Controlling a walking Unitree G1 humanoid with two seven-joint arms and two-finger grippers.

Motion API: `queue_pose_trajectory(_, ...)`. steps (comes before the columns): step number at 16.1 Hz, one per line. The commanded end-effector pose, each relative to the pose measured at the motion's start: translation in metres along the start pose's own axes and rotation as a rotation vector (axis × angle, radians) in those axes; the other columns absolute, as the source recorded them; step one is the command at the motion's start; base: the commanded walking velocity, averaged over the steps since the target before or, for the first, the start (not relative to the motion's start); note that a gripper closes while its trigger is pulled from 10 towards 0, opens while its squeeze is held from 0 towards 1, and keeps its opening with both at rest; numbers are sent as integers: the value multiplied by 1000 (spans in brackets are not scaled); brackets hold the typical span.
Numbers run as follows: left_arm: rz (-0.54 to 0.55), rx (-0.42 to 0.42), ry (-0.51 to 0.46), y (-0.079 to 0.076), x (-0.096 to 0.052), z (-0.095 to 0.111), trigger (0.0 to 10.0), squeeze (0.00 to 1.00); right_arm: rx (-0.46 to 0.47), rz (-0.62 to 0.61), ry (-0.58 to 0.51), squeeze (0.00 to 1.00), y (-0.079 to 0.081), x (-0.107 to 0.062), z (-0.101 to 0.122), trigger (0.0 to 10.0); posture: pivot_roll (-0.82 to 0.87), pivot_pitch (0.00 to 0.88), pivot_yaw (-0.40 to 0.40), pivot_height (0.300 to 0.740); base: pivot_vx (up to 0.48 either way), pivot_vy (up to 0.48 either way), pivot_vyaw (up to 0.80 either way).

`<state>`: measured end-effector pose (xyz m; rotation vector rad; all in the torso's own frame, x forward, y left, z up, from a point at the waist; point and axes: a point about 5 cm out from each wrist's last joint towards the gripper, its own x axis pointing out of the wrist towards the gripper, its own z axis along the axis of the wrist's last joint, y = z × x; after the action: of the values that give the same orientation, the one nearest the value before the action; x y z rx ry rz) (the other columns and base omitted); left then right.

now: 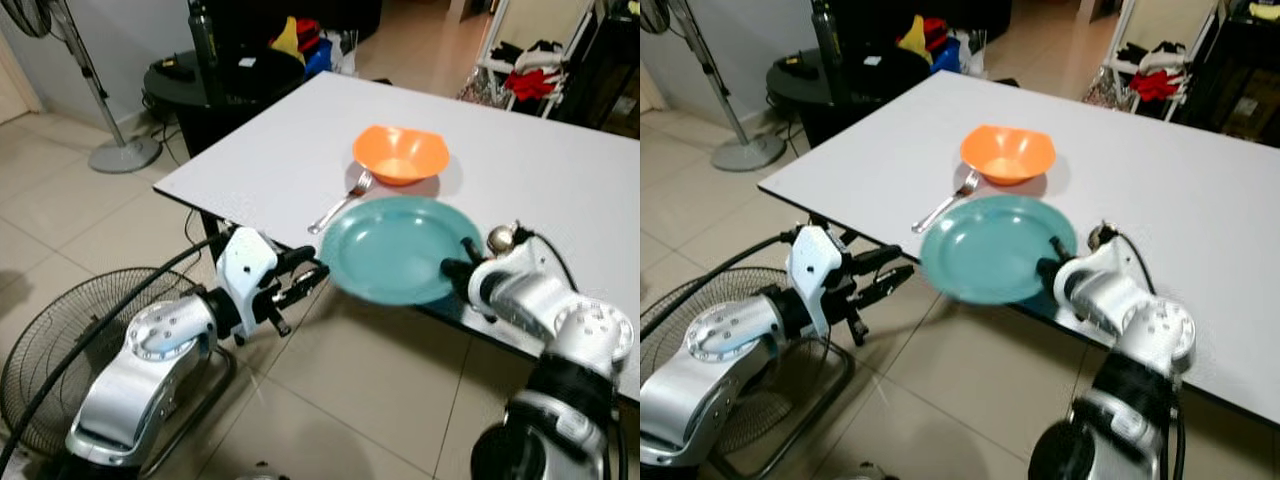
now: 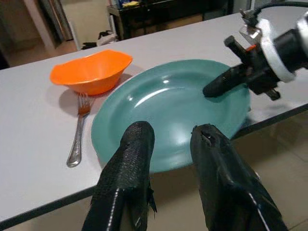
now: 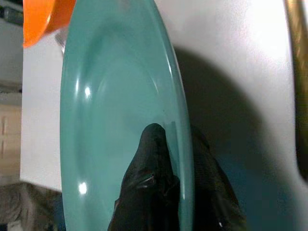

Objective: Setting the table

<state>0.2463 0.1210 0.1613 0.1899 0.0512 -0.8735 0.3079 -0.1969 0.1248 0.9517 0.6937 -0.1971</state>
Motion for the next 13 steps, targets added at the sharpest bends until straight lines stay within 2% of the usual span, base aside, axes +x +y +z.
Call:
queue_pose_trajectory(1, -21, 13, -4, -1, 2, 3, 10000, 0, -11, 4, -25, 0, 7, 2, 7, 10000, 85, 0, 35, 740, 0, 0, 0)
queue_pose_trajectory(4, -36, 12, -13, -6, 4, 3, 10000, 0, -53, -24, -75, 0, 6, 16, 18, 10000, 87, 0, 36, 740, 0, 0, 0)
queue_pose_trajectory(7, -52, 8, -13, -9, 5, 4, 10000, 0, -38, -9, -21, 0, 8, 25, 13, 10000, 97, 0, 33, 740, 0, 0, 0)
queue_pose_trajectory(8, -57, 7, -14, -10, 5, 4, 10000, 0, -25, -7, -11, 0, 8, 28, 11, 10000, 98, 0, 33, 740, 0, 0, 0)
queue_pose_trajectory(9, -64, 3, -13, -11, 5, 4, 10000, 0, 28, 2, 2, 0, 7, 32, 9, 10000, 98, 0, 34, 740, 0, 0, 0)
queue_pose_trajectory(13, -64, -2, -17, -10, 6, 5, 10000, 0, 83, -20, -52, 0, 0, 43, 12, 10000, 98, 0, 39, 740, 0, 0, 0)
